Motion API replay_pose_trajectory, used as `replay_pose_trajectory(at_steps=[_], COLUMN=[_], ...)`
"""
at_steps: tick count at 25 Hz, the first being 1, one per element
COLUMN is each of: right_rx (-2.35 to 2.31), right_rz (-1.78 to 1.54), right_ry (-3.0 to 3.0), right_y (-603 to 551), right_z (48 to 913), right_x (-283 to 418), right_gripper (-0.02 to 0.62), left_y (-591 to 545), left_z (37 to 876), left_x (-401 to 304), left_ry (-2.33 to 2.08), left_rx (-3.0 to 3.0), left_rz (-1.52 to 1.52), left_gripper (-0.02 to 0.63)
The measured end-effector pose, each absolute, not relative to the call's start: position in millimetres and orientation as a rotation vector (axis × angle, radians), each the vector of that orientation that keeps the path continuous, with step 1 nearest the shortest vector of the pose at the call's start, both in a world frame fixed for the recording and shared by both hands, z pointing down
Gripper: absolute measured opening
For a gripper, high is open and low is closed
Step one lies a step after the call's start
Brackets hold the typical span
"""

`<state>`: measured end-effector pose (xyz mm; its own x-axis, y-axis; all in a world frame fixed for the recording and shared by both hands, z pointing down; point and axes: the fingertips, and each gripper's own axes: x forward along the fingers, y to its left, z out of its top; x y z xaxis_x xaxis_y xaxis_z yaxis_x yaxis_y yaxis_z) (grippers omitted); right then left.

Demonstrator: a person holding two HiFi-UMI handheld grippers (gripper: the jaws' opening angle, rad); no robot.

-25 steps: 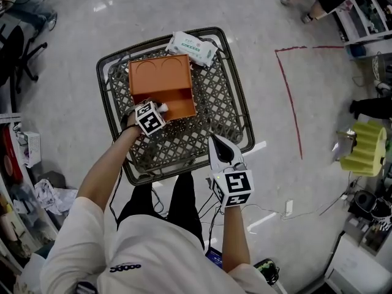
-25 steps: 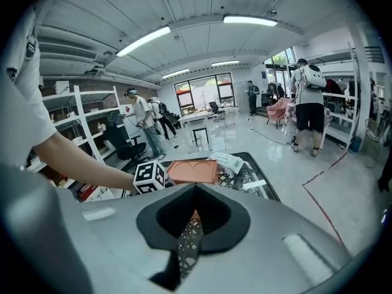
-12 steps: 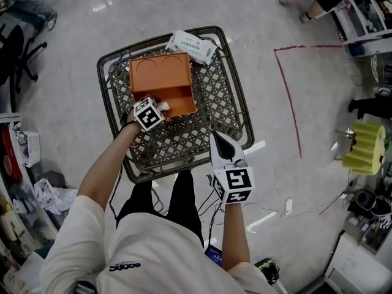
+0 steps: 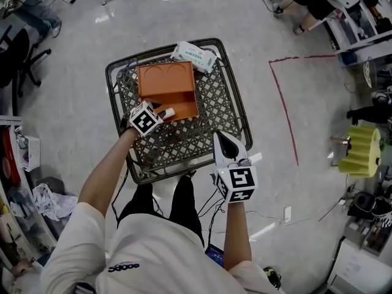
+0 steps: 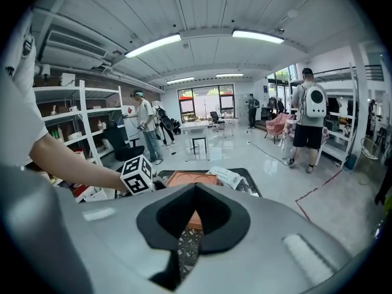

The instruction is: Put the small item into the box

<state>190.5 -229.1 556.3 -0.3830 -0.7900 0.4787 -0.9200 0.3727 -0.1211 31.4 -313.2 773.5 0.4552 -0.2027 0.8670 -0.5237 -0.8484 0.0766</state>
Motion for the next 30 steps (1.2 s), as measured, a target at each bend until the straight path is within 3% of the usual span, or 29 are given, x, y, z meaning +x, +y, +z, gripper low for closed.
replay_pose_trajectory(at_steps=[10,30], right_rx=[1.547,1.655], right_rz=[0.369,0.035], right_ry=[-2.32,-2.413], right_y=[-222,-222], right_z=[493,371], right_x=[174,125], right_gripper=[0.009,0.009], left_y=[-315,-298], left_z=[674,442], left_x=[-13,-78], left_ry=[-0.834,-1.163], left_rx=[2.523,2.873], left_rz=[1.127,0.66], left_gripper=[0.02,0.005])
